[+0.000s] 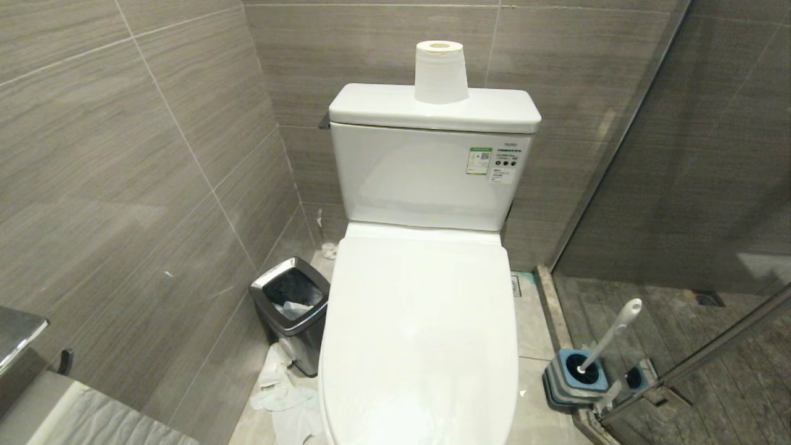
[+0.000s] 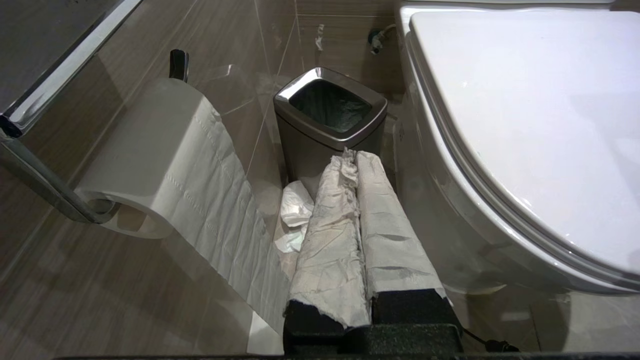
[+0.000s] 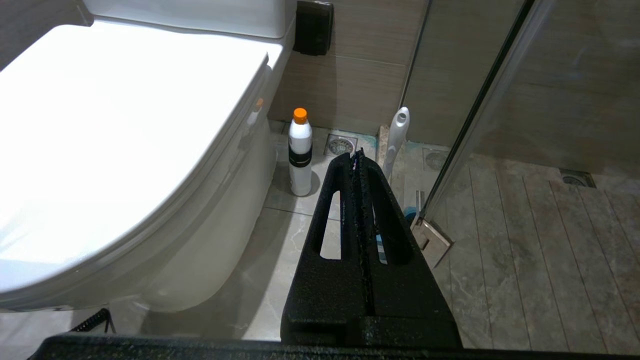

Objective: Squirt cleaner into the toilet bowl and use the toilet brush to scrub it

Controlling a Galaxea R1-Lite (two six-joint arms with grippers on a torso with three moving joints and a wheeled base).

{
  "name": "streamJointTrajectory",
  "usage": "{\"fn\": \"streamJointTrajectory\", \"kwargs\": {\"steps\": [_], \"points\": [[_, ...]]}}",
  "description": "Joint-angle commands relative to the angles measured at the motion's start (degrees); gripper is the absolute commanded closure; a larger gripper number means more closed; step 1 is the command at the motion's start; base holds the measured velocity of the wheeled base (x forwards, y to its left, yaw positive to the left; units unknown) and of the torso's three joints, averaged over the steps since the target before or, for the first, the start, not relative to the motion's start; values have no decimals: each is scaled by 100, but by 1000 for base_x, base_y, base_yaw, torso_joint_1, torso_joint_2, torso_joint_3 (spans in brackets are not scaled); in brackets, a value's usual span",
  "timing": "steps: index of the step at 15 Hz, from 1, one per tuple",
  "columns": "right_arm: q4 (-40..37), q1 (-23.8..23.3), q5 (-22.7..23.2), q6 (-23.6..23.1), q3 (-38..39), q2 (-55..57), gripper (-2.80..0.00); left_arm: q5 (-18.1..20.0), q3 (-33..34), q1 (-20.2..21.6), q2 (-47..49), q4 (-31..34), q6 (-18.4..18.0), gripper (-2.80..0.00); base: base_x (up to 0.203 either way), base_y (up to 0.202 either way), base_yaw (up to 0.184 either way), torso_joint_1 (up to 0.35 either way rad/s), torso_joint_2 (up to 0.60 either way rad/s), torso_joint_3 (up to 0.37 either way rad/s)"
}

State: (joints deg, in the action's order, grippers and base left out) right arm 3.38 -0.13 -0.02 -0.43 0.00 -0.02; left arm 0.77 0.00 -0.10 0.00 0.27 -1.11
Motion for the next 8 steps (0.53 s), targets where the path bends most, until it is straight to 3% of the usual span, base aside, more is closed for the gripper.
{"fn": "streamJointTrajectory", "kwargs": {"steps": [1,8], "points": [[5,-3,2,-1,149,2,0,2,9,1,9,0,-3,0,0,0,0,0,0,0],[-4,-4,2,-10,149,2,0,2,9,1,9,0,-3,0,0,0,0,0,0,0]]}}
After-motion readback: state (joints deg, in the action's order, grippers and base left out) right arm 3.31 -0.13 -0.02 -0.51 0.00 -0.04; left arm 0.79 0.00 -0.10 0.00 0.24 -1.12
